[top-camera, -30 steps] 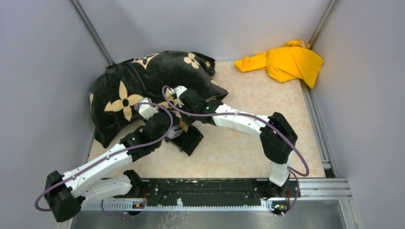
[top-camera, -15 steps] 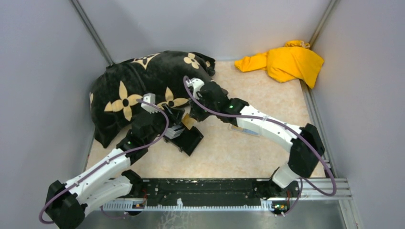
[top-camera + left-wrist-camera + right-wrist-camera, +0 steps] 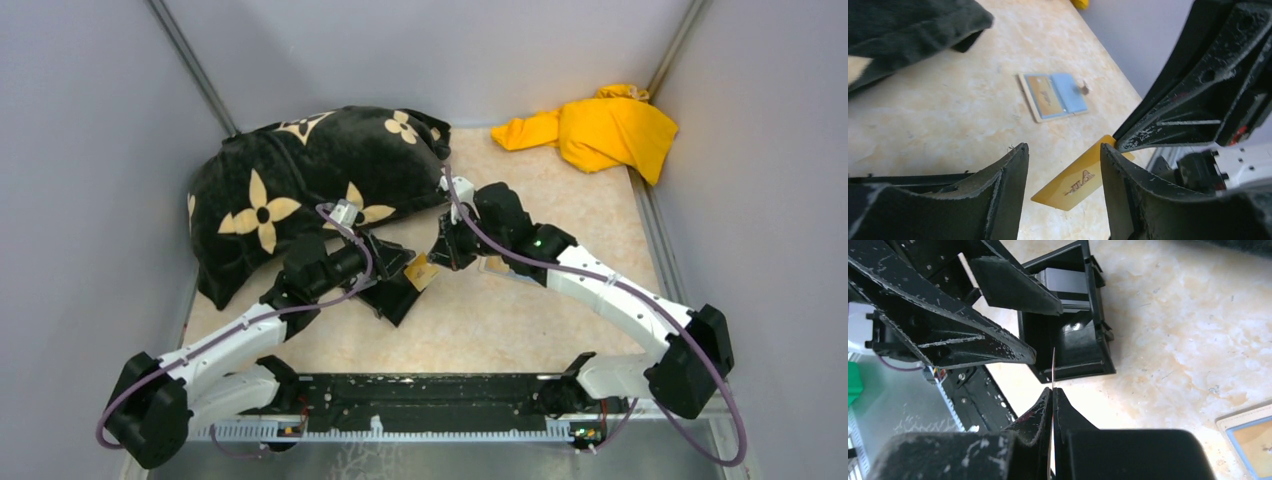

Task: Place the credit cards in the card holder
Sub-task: Pick up the credit card from the storage box.

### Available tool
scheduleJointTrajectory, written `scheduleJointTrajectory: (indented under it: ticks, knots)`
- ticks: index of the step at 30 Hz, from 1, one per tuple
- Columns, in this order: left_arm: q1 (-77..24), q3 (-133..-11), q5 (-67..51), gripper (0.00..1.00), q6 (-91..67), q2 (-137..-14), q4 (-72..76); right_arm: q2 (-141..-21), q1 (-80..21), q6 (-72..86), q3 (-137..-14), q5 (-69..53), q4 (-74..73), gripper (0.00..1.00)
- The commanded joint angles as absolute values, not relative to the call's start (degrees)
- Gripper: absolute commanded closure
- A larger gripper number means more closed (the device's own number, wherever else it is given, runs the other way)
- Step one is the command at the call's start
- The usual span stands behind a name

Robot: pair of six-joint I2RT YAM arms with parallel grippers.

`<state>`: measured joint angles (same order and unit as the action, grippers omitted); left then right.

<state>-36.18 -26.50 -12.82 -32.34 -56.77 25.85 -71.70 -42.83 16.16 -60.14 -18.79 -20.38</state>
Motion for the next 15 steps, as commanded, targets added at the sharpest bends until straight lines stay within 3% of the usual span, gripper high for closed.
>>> scheduleJointTrajectory:
  ticks: [1,15]
  knots:
    - [-35.6,-25.6,-24.9,0.40,-30.4,-58.4,33.7,-68.4,-42.3,17.4,-59.2,-22.5,-19.1,1.00]
    - [-34.3,-25.1,-34.4,0.48,-28.8,-61.5,33.9,-67.7,-40.0,18.3,-58.1,-26.1,-19.1,1.00]
